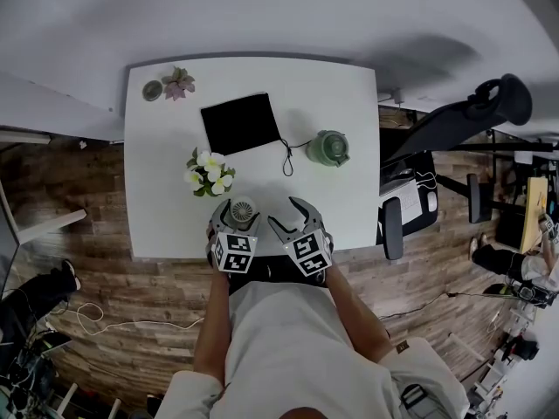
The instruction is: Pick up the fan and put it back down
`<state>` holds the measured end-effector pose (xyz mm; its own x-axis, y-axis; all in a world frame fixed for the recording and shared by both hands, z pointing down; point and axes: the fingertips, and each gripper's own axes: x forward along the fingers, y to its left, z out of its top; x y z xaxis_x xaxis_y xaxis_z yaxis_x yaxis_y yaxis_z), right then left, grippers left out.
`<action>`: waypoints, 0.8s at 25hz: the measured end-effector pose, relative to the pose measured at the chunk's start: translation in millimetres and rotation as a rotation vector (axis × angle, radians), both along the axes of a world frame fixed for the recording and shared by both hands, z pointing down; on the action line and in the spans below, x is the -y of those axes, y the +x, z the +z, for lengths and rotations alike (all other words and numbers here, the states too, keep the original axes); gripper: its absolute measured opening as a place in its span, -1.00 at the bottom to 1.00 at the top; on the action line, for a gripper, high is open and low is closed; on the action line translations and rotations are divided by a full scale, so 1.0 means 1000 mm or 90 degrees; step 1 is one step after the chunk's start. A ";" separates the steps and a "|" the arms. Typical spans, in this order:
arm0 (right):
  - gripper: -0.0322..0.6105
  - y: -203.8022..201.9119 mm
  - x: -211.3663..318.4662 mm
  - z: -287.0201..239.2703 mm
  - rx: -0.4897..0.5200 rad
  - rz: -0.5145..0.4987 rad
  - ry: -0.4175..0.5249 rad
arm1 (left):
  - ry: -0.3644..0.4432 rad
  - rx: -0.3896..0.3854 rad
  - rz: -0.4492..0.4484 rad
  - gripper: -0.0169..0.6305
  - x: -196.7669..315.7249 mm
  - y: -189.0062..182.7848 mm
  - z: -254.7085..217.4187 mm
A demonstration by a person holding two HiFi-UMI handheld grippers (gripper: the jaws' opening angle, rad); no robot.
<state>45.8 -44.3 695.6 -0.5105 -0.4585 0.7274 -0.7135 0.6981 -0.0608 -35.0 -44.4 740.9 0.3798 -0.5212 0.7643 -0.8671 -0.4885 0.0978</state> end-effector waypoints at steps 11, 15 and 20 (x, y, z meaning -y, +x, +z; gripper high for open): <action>0.02 0.000 -0.001 0.001 0.003 -0.003 0.003 | -0.010 0.001 -0.006 0.23 0.001 0.001 0.008; 0.03 0.001 -0.002 0.000 0.004 -0.005 0.007 | -0.010 0.000 -0.013 0.29 0.000 0.002 0.009; 0.04 0.003 -0.002 -0.004 0.005 -0.008 0.015 | -0.001 -0.001 -0.028 0.31 -0.001 0.000 0.004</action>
<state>49.3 -41.8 691.4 -0.5211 -0.4691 0.7130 -0.7048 0.7077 -0.0495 -35.3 -43.4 744.7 0.3578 -0.5364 0.7644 -0.8876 -0.4498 0.0998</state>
